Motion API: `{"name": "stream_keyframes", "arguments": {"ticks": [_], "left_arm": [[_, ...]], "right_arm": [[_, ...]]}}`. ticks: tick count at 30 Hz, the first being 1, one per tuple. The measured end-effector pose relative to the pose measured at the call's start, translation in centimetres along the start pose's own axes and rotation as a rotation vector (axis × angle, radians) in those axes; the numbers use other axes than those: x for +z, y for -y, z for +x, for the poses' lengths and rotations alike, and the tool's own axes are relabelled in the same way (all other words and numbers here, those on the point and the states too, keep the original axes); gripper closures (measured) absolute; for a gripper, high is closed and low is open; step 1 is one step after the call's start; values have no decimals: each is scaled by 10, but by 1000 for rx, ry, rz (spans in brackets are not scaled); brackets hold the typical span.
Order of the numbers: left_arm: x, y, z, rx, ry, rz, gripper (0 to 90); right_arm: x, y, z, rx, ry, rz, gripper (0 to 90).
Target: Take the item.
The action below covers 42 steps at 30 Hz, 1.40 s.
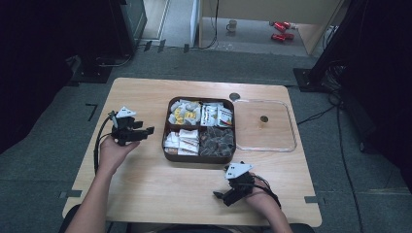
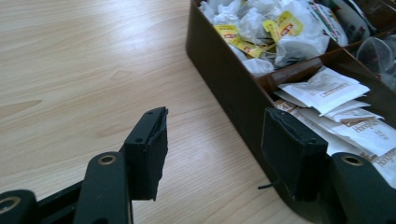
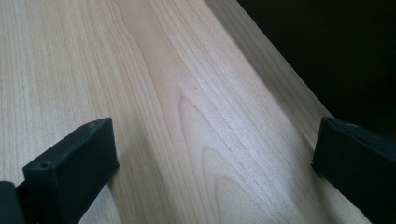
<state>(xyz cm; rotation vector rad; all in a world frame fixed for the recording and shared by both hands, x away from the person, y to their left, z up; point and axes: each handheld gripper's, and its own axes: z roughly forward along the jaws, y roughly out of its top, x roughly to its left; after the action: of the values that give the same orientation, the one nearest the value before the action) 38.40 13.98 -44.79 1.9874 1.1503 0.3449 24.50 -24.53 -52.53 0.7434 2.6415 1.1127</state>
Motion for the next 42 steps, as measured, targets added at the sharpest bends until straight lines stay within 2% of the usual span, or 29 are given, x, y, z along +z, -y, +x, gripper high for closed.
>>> {"name": "stream_keyframes", "arguments": {"ticks": [2,10,12,15,16,17,19,20,22,27,34,38,42], "left_arm": [[0,-1,-2,3,8,2,414],[-2,-11,-25,85,45,-3,423],[-3,-12,-27,94,51,-3,423],[-1,-16,-36,129,82,-2,455],[-1,-16,-36,129,82,-2,475],[2,-18,-41,142,104,5,476],[5,-19,-46,164,119,13,479],[5,-19,-46,164,119,13,481],[11,-21,-54,203,133,28,481],[22,-23,-61,234,150,29,495],[33,-26,-67,256,169,41,514],[41,-27,-70,257,197,52,513],[53,-26,-77,288,207,65,499]], "right_arm": [[0,0,0,0,0,0,0],[1,-1,-1,-4,-1,-1,0],[1,-1,-1,-3,-1,0,0],[2,-2,-2,-3,0,-1,0],[2,-2,-2,-3,0,-1,0],[2,-2,-2,-3,0,0,0],[2,-2,-2,-2,0,-2,0],[2,-2,-2,-2,0,-2,0],[2,-2,-2,-3,0,-1,0],[2,-1,-1,0,3,-1,0],[2,-1,-2,14,16,-2,0],[1,-1,-2,16,19,-1,0],[1,-1,-2,17,22,-1,0]]}}
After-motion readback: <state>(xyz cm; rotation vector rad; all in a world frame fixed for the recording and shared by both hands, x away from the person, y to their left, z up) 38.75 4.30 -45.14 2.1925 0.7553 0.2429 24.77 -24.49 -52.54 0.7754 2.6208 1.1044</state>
